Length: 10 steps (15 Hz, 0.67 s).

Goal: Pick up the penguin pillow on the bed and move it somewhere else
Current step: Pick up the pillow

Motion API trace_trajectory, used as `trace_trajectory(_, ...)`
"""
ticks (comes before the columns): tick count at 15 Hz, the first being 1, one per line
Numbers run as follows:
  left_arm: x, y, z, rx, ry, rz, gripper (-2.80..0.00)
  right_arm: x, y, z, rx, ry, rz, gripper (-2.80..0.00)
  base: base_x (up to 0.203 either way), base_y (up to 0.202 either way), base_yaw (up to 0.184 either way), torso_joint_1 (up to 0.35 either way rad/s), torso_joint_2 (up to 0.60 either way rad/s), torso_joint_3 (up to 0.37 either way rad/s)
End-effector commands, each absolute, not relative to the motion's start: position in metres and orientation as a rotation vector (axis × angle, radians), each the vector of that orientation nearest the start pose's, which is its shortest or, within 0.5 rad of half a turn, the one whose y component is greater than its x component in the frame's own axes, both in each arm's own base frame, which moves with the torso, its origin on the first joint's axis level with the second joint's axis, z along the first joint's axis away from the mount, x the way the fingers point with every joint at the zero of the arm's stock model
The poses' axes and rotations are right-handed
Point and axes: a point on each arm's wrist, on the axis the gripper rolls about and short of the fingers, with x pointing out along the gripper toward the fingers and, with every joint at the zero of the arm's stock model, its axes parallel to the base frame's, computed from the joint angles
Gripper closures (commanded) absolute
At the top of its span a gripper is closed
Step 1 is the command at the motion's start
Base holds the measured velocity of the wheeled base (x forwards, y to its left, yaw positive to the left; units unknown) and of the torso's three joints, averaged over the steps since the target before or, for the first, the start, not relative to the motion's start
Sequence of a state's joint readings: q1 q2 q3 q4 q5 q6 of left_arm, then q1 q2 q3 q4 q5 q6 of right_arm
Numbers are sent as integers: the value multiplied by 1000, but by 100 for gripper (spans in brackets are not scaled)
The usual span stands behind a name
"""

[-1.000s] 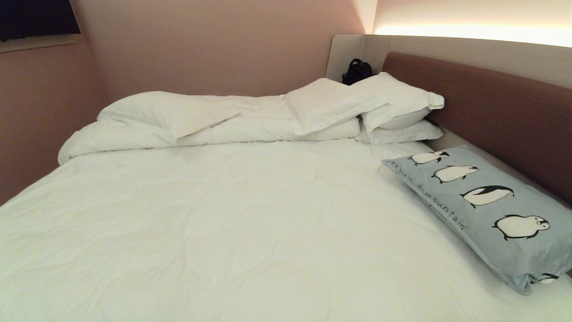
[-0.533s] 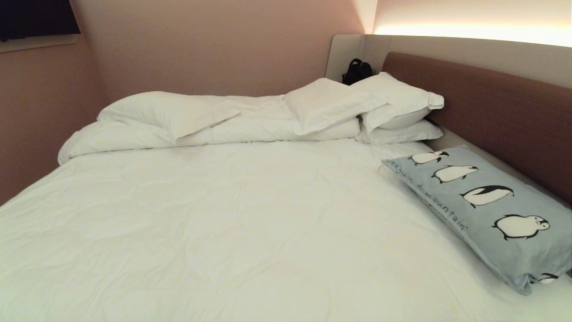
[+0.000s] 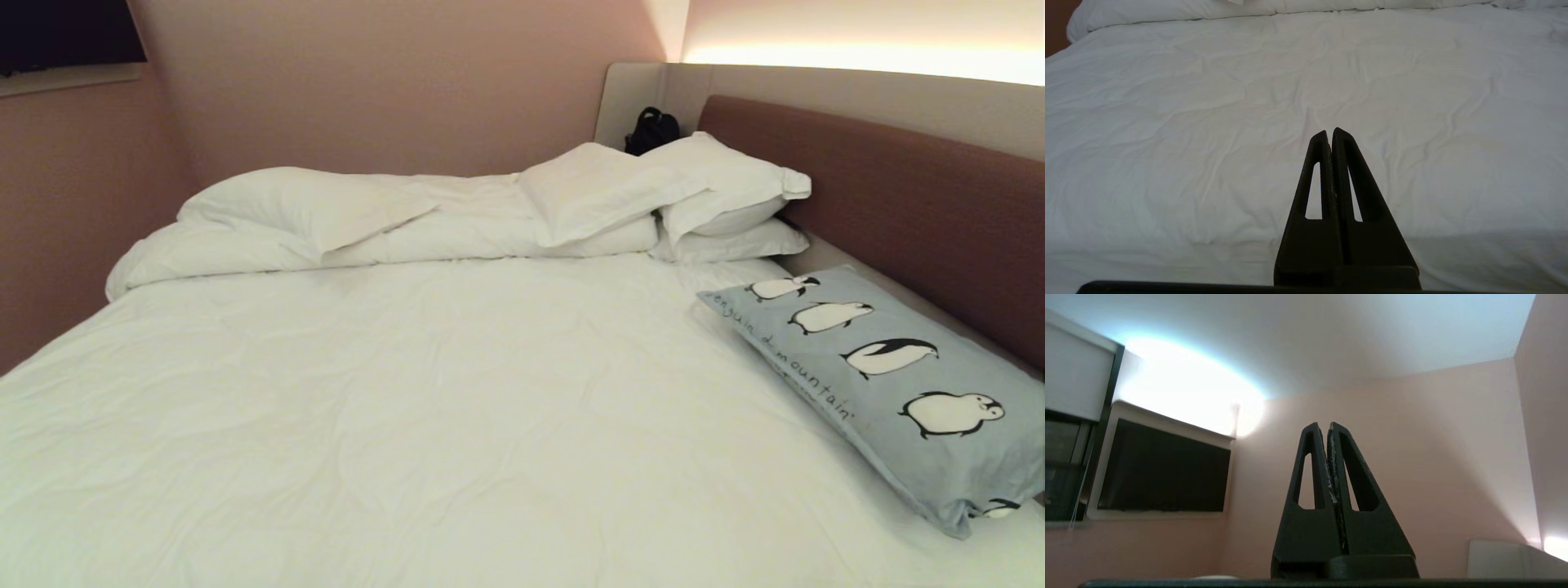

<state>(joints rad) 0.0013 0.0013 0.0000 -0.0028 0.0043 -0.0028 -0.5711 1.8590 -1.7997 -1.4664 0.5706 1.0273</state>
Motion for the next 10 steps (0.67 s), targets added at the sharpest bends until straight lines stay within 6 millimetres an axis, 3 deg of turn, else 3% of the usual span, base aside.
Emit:
trace_trajectory(1,-23,0,76,-3,-2,6,0,239,-139,451,214,-1018,590,0,0,0,0,0,0,0)
trace_trajectory(6,-23,0,76,-3,-2,6,0,237,-140,454,391,-1156,541,0,0,0,0,0,0,0)
trace_trajectory(10,-23,0,76,-3,-2,6,0,238,-142,454,304,-1215,431,0,0,0,0,0,0,0)
